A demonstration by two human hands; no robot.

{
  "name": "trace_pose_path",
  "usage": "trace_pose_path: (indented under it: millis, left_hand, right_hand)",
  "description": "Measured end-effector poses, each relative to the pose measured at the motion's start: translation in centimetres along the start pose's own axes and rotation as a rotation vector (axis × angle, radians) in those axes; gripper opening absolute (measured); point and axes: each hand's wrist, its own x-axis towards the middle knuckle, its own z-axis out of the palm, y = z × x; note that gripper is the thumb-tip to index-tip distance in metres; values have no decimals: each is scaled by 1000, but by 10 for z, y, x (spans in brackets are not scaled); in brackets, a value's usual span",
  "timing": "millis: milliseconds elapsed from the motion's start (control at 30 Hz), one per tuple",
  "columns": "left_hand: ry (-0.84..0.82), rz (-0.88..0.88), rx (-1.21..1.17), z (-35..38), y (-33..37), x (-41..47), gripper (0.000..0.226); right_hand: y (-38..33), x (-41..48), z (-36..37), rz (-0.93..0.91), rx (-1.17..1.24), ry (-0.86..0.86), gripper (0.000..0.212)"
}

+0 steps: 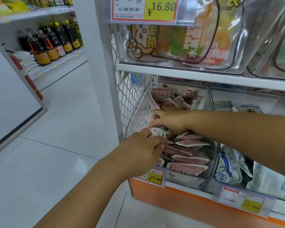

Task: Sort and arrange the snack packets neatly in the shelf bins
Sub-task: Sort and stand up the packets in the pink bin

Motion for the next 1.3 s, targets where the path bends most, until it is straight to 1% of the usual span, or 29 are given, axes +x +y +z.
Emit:
trace_pose_path:
  millis: [67,267,333,400,433,567,667,833,933,1067,1133,1200,1300]
  left_hand:
    - [-14,-5,2,-1,-1,0,36]
    - [-5,-5,-24,-4,0,-2,33]
    - [-1,-2,-34,-5,0,-3,33]
    - [-3,-4,-42,-5,0,-4,34]
    - [-5,-4,-43,-5,0,-4,34]
    - [-3,3,-41,-5,0,-6,36]
    - [6,3,-45,-5,-1,-5,35]
    - [17,7,-47,-3,-1,-5,36]
    - [19,15,-54,-3,-1,-5,35]
    - [22,25,-46,-4,-1,-6,34]
    - [11,30,-41,-5,-2,-5,32]
    - [-6,31,-38,-6,-1,-4,32]
    - [-15,29,-26,-7,0,-2,33]
  right_hand:
    - [0,-1,1,7,-35,2,73]
    - [-2,1,2,8,-41,56,53]
    - [-1,0,3,0,-23,81,41]
    - [0,-2,5,-20,-27,123,20]
    - [0,-2,6,-31,-38,146,16]
    - [-1,-1,9,-50,-45,195,21]
    - [-3,-2,8,-52,-59,182,23]
    - [-3,0,7,-17,-36,158,15]
    - [-4,0,9,56,121,158,18]
    - [-1,-10,1,2,138,187,19]
    - [4,-13,-2,24,193,219,22]
    - [6,-17,-9,125,396,289,22]
    - [7,-23,-20,274,662,388,12]
